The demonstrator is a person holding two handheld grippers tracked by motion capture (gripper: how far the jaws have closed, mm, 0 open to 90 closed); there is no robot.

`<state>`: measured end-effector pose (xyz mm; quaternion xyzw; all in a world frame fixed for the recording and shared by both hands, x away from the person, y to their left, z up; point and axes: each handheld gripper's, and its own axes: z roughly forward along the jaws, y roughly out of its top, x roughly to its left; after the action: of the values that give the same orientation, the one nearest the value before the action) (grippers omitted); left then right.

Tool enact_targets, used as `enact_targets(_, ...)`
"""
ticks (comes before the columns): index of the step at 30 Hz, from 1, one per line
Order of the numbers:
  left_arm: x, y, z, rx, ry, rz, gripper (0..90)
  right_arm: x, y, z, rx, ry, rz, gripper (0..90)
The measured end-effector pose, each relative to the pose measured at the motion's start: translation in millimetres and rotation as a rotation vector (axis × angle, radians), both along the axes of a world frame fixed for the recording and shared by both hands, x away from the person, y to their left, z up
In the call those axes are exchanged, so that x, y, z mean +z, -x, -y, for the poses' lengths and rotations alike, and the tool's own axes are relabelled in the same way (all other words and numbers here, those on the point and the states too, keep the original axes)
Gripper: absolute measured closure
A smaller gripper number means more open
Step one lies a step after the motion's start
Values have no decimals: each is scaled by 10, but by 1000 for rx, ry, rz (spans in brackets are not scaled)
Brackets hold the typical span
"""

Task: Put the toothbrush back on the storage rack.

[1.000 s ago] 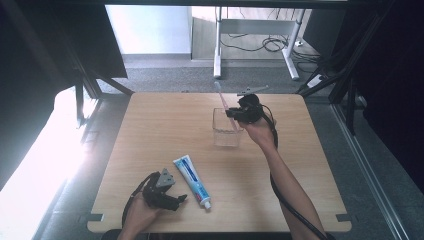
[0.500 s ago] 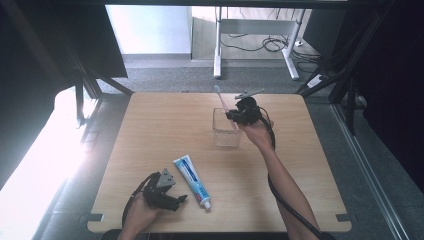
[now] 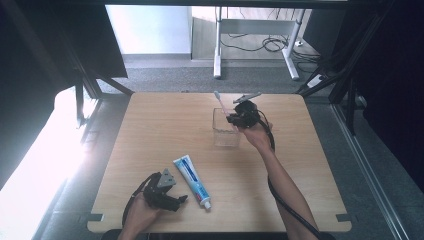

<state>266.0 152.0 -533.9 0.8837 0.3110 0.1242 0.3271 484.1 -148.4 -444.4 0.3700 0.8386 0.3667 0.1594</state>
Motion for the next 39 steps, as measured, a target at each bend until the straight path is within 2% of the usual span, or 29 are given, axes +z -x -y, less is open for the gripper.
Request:
enact_targets(11,-1,-3,5,-3,-6,-6,132,-86,-11,-34,4,48,-24,793)
enact_targets(19,-5,-3,11,-5,-5,-5,131,-118,-31,-87,29,104,-46,792)
enact_targets(26,-6,-2,12,-5,-5,-6,132,-141,-56,-129,44,159,-92,788)
enact_targets(27,-7,-2,15,-5,-6,-7,131,-146,-60,-135,47,169,-99,845)
enact_targets(28,-9,-2,16,-5,-5,-7,131,-150,-64,-138,52,180,-105,839)
enact_targets(31,-9,-2,19,-8,-7,-7,131,-155,-75,-138,49,189,-120,841)
enact_targets(39,-8,-2,19,-7,-8,-6,132,-161,-69,-132,52,186,-122,824)
